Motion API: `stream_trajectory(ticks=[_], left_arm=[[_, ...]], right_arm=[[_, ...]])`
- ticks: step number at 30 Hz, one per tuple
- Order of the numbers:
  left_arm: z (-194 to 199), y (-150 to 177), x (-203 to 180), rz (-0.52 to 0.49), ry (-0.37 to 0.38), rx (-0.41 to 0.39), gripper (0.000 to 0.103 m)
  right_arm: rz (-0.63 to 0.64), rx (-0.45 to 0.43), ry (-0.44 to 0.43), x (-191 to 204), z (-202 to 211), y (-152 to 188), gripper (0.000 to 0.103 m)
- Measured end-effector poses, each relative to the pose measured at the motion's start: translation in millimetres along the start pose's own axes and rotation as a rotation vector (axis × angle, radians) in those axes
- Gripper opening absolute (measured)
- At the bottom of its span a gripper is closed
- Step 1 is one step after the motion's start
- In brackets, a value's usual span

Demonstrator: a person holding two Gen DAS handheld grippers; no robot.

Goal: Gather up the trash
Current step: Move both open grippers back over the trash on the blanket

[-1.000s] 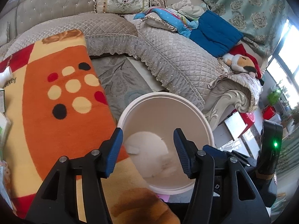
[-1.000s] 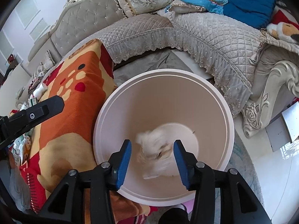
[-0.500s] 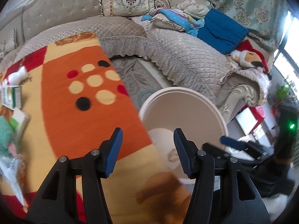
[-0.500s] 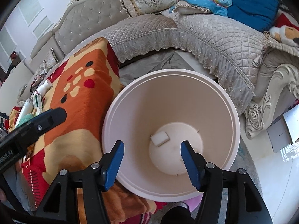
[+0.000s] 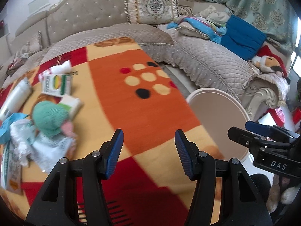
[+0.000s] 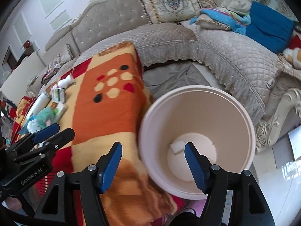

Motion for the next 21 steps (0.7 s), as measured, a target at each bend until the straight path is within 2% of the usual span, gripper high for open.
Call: stream_trajectory(ticks=[21], left_arm=[[53,37,108,0.163,-0.128,-0.019,0.055]], right_arm=[[0.145,0.048,-0.145,122,-19,14,0.067]])
Point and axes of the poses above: each gripper's, at about its wrist camera, not at the fingertips, and z roughly against the way its jaws point, x to its left, y to its underside, the point moved 5 cm from there along -z, roughly the way its jaws point, and after that the axes turned 8 degrees about -x, right-handed, at the moved point
